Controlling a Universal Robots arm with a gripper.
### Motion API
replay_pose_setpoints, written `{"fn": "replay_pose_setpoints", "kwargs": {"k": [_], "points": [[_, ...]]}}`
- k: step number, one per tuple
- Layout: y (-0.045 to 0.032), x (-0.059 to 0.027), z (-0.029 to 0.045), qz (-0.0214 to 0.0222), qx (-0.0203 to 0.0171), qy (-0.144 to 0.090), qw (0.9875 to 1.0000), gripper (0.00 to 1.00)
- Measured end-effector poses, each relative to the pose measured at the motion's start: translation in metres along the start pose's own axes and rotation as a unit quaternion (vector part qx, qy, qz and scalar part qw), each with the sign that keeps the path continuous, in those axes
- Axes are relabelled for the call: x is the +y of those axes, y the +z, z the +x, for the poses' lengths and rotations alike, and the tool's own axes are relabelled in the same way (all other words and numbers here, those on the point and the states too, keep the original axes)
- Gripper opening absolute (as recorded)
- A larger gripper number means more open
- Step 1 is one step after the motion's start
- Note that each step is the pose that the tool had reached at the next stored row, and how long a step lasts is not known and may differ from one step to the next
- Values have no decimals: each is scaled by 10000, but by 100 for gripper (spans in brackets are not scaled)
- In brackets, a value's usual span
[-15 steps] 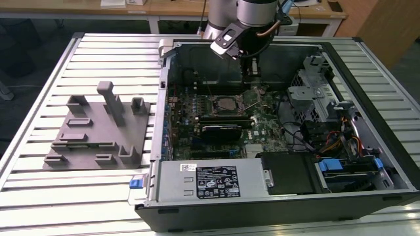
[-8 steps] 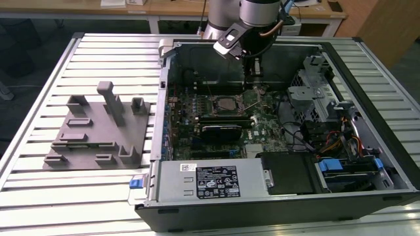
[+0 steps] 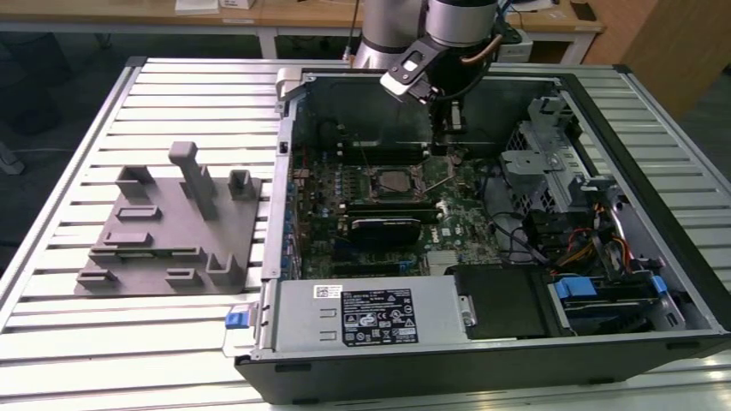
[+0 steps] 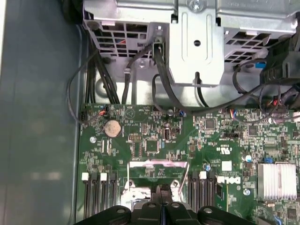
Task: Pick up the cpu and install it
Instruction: 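Close the cpu cover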
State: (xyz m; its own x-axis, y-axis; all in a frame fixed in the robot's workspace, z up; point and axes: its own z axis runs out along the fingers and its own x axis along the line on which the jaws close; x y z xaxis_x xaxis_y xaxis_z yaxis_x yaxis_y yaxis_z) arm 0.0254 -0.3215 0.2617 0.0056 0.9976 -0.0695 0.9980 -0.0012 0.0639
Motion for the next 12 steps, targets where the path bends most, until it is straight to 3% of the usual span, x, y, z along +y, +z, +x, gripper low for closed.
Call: {"fn": "replay_pose_setpoints", "kwargs": {"k": [12], "points": [[11, 172, 2, 0, 0, 0, 10000, 11]]}}
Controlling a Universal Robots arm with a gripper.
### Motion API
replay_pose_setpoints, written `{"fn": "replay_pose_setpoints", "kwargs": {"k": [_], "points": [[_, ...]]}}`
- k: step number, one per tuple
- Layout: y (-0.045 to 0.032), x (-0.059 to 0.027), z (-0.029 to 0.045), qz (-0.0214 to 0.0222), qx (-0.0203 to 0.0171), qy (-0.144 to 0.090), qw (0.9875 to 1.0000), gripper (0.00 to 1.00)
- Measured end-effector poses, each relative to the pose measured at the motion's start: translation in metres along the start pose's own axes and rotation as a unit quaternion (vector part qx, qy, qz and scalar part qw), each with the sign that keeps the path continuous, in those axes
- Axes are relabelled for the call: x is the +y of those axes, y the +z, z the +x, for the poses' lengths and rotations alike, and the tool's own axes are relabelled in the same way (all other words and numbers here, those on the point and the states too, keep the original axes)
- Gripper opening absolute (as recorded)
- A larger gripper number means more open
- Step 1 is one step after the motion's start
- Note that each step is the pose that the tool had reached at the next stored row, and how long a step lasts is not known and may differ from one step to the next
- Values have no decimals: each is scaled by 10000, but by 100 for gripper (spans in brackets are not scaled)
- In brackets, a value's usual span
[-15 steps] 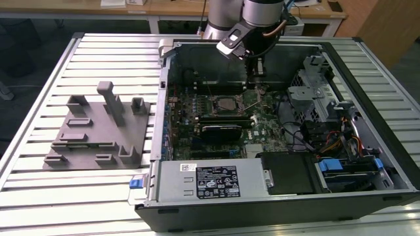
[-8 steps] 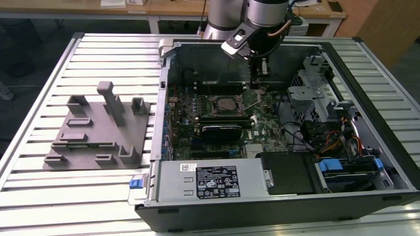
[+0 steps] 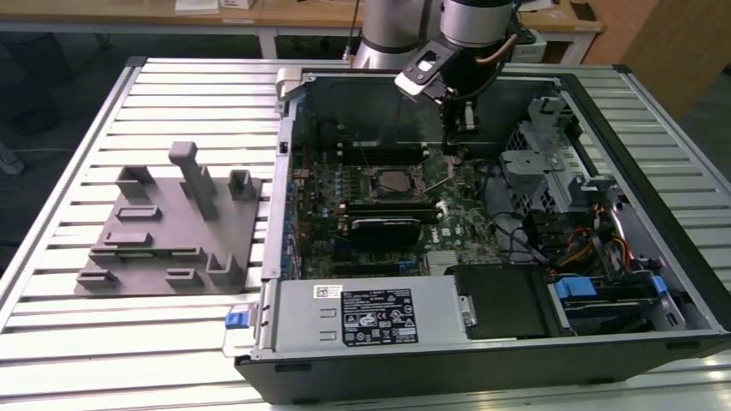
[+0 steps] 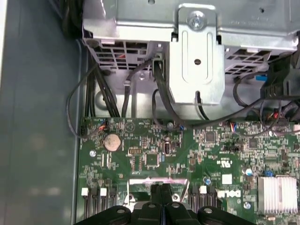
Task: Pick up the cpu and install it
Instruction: 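Close the cpu cover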
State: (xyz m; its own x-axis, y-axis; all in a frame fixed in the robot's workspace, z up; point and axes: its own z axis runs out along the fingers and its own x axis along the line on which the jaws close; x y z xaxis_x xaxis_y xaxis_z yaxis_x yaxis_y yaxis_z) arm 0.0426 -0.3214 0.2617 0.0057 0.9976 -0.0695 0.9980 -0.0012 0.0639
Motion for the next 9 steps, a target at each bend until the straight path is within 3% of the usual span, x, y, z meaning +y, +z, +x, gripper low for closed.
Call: {"fn": "replay_pose_setpoints", "kwargs": {"k": [9], "points": [[9, 143, 11, 0, 0, 0, 10000, 11]]}}
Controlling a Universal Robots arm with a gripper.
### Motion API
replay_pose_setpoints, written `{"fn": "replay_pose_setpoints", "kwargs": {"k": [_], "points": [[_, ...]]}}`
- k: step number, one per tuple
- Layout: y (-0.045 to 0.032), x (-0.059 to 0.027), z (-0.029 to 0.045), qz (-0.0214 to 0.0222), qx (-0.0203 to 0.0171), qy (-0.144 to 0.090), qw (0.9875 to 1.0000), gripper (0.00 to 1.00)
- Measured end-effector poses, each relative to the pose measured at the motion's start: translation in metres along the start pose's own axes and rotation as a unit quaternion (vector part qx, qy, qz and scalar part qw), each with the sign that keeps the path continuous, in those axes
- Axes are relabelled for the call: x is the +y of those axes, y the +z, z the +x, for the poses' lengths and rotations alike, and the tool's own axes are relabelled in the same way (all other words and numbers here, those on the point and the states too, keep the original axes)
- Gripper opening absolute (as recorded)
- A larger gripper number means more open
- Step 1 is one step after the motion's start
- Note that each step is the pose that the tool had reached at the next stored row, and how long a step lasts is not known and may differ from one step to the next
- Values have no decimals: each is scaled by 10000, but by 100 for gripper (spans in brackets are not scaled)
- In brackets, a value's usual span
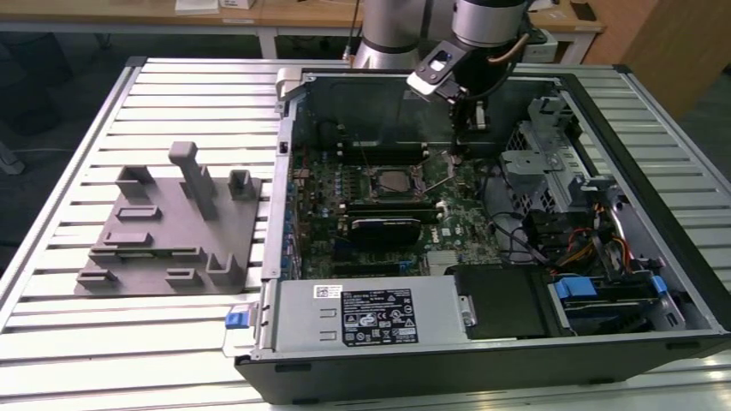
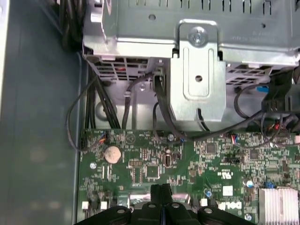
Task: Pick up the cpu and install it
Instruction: 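Close the cpu cover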
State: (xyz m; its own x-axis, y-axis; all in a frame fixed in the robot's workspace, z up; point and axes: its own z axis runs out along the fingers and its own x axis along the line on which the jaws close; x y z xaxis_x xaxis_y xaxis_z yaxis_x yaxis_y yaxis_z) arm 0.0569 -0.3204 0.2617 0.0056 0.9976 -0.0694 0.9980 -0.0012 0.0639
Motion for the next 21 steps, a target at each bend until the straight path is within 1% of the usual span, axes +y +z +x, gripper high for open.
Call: {"fn": "replay_pose_setpoints", "kwargs": {"k": [6, 8, 21], "points": [[7, 100, 10, 1, 0, 0, 10000, 11], [19, 114, 11, 1, 0, -1, 10000, 11], [239, 107, 26, 1, 0, 0, 10000, 11]]}}
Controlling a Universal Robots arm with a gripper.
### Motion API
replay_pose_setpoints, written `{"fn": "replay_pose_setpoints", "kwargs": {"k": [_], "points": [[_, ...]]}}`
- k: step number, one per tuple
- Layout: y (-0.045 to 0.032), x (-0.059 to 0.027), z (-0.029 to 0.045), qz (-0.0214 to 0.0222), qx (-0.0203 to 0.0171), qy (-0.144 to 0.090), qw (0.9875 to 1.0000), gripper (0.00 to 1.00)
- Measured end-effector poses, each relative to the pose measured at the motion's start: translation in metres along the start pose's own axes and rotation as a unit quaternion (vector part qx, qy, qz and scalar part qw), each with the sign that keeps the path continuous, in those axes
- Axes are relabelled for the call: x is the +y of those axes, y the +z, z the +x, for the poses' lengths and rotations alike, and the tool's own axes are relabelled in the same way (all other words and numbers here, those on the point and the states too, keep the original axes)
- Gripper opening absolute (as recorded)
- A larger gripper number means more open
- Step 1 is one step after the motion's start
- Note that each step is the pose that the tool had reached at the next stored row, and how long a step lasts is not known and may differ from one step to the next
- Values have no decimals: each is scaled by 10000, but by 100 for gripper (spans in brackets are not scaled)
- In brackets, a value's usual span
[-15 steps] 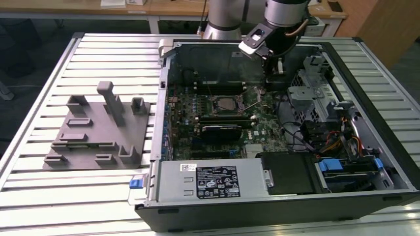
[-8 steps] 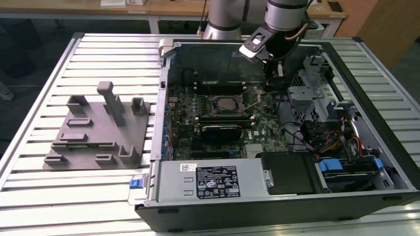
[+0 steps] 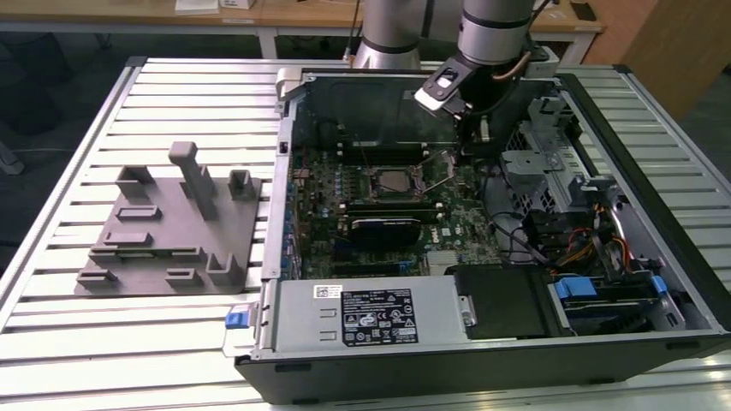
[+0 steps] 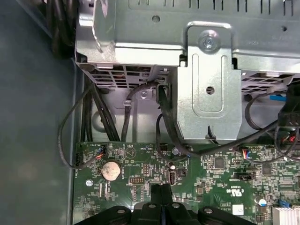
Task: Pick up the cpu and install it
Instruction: 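Close the cpu cover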
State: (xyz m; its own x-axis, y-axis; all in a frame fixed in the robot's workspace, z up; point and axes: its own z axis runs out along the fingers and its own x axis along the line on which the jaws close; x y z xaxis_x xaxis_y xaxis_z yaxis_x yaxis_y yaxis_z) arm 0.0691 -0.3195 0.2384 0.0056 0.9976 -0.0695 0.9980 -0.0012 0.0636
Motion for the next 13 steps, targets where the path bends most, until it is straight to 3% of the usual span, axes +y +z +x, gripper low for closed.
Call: {"fn": "replay_pose_setpoints", "kwargs": {"k": [9, 13], "points": [[74, -13, 5, 0, -1, 1, 10000, 11], [69, -94, 5, 0, 3, 1, 10000, 11]]}}
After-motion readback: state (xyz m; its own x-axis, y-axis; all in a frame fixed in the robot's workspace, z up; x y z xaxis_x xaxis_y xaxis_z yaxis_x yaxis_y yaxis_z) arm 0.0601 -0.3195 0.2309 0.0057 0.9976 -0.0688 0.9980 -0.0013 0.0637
